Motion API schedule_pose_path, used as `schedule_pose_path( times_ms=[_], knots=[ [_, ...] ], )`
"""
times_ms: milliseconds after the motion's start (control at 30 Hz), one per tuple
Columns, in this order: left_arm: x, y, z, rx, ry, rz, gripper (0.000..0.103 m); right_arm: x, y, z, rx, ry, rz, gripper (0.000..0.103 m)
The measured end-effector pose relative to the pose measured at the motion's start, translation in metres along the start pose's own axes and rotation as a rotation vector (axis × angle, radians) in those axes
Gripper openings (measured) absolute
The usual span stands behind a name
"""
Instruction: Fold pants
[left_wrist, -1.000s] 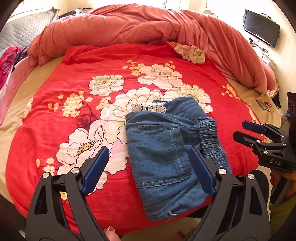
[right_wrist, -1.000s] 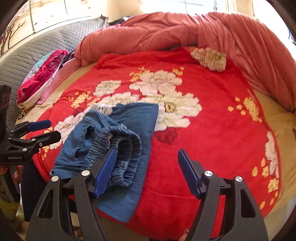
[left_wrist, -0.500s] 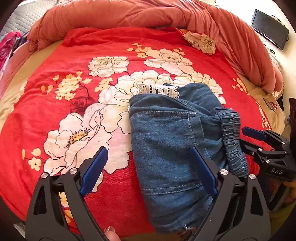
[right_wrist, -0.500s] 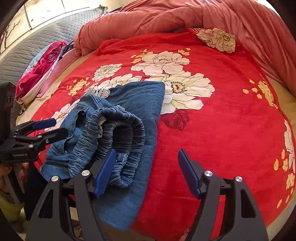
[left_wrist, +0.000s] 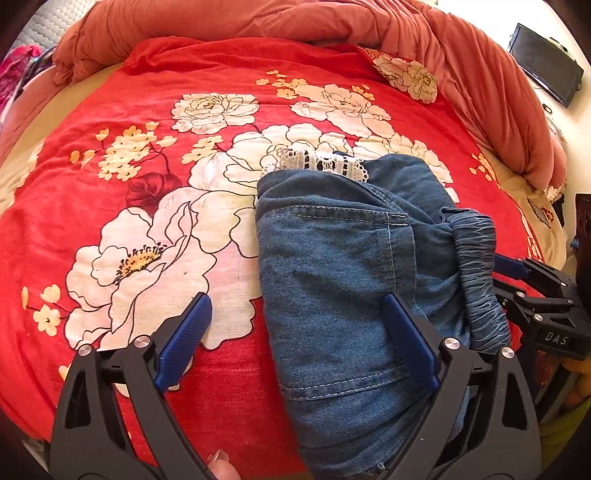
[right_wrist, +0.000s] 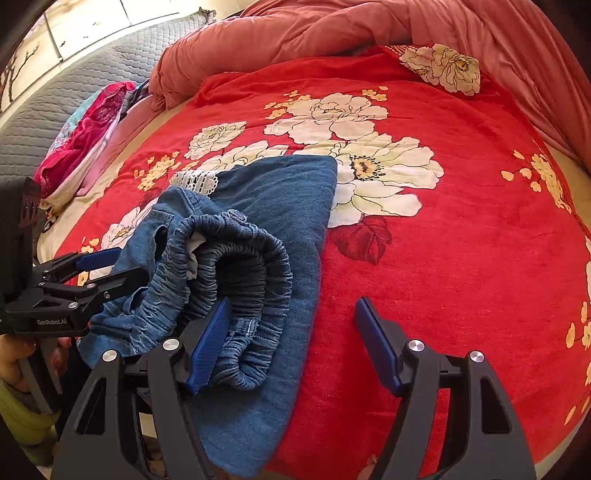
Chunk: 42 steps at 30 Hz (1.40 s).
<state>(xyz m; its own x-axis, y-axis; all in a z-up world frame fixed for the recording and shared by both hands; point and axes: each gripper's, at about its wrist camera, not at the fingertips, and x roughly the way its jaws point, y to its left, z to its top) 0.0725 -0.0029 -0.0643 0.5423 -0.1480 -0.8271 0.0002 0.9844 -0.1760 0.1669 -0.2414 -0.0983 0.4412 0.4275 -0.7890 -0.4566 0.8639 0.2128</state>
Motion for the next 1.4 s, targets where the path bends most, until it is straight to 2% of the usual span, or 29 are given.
schedule_pose_path(
  times_ms=[533,967,1033,1133,1200,1233,1300,1400],
  knots=[
    [-0.003,-0.003,0.003,0.008,0.002,0.018,0.091,0.004,0.004,0.007,-0.03,0.006,0.008,0.068],
    [0.012,-0.004,0.004,-0.029,0.019,-0.025,0.091,0.026,0.003,0.011,-0.002,0.021,0.042,0.069],
    [0.014,-0.006,0.005,-0.03,0.021,-0.033,0.09,0.027,0.006,0.012,-0.013,0.02,0.047,0.06],
    [0.017,-0.009,0.006,-0.03,0.024,-0.051,0.082,0.027,0.01,0.013,-0.025,0.019,0.057,0.052],
    [0.017,-0.013,0.006,-0.023,0.023,-0.066,0.07,0.026,0.013,0.013,-0.036,0.018,0.057,0.046],
    [0.017,-0.015,0.006,-0.017,0.023,-0.071,0.068,0.026,0.014,0.013,-0.038,0.016,0.058,0.043],
    [0.016,-0.019,0.007,-0.007,0.018,-0.07,0.062,0.024,0.018,0.012,-0.047,0.011,0.049,0.039],
    [0.015,-0.02,0.007,-0.011,0.016,-0.074,0.06,0.021,0.023,0.012,-0.067,0.001,0.037,0.035]
  ],
)
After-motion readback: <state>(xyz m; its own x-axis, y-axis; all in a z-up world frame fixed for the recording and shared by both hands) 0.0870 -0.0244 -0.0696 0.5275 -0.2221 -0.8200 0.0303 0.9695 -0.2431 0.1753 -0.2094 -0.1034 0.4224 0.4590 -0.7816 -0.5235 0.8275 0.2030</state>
